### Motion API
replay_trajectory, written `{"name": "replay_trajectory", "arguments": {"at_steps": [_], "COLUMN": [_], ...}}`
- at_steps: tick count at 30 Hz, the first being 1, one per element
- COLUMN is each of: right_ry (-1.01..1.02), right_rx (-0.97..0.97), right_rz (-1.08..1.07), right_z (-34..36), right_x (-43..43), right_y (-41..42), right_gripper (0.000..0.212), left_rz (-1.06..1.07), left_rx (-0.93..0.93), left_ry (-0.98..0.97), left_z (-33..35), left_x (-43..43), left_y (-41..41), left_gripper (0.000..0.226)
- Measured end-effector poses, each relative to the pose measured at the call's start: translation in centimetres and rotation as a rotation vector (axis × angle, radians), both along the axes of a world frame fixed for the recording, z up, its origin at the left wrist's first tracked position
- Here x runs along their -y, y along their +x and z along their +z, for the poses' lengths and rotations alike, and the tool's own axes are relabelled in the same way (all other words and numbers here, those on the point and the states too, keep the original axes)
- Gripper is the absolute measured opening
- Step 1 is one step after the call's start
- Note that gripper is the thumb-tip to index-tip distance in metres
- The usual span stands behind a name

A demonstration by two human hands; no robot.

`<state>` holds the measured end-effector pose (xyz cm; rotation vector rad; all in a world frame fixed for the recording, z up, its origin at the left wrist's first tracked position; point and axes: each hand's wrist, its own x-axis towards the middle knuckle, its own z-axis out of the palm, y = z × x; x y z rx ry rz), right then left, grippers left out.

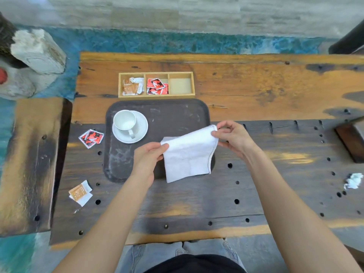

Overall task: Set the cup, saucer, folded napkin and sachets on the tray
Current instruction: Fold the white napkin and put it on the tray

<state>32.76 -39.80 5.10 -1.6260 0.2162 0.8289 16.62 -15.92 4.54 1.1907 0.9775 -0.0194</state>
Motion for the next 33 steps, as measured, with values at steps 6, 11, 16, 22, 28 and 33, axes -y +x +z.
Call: {"name": "replay_trajectory", "arguments": {"at_steps": [6,11,16,22,28,33], "right_ry": [-0.006,0.132,0.001,-0.060,-0.143,-0.377], "right_rx": [0.164,0.227,0.335,0.355,0.350,0.565], "right_rz": [-0.112,-0.078,-0.080,-0.109,0.049,0.163], "right_z": [2.5,5.1,5.9,6.4,6.9,6.5], "right_x": [-0.6,-0.8,-1.5,-2.2,-3.6,-3.8], "right_y": [-0.4,0.1,1.1,2.4,3.8,4.3], "right_gripper": [0.026,0.037,0.027,0.023,0.054,0.035], "left_rz": [-0.041,-0.069,-0.109,-0.209,-0.383,-0.435], "left_rx": [0.059,0.097,0.165,0.176,0.122,0.124], "left_ry": [0.068,0.159,0.260,0.358,0.709,0.983], "left_z": [3.0,5.8,7.5,8.5,8.5,8.0], "left_x": [-2.0,-3.5,-4.4,-5.1,-5.3,-5.1], "left_y": [2.2,4.2,5.6,6.8,7.5,8.2], "left_gripper": [0.015,0.019,0.025,0.024,0.036,0.019]}}
